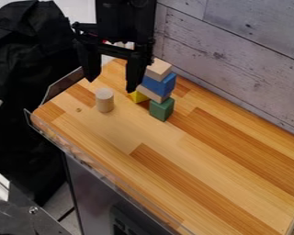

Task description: Put the white cylinder on top of the tower

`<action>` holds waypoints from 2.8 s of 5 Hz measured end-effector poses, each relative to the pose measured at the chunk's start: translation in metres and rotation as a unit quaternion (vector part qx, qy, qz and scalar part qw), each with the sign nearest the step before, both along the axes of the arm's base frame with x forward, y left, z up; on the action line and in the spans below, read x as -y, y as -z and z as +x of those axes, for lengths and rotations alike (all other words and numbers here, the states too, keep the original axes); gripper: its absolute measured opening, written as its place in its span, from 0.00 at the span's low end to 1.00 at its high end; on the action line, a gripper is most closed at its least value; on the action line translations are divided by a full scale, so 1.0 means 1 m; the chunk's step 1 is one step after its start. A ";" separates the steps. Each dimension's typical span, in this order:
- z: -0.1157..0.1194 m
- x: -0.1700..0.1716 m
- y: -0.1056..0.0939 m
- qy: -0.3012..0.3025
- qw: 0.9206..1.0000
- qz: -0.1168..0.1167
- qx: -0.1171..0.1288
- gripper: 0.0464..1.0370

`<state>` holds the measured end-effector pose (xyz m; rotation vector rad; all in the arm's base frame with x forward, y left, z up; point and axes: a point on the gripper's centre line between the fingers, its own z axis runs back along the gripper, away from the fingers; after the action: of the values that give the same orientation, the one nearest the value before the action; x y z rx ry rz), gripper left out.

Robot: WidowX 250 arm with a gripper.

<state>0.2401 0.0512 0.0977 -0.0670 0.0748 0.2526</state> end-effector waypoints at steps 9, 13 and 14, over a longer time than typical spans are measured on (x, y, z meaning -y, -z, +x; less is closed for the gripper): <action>0.023 -0.057 0.095 0.015 0.995 -0.022 -0.095 0.96; 0.025 -0.059 0.103 -0.005 0.996 -0.014 -0.089 0.44; 0.024 -0.058 0.075 -0.014 0.998 -0.006 -0.067 0.44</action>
<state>0.2637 0.1088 0.0231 -0.0624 0.2080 0.2845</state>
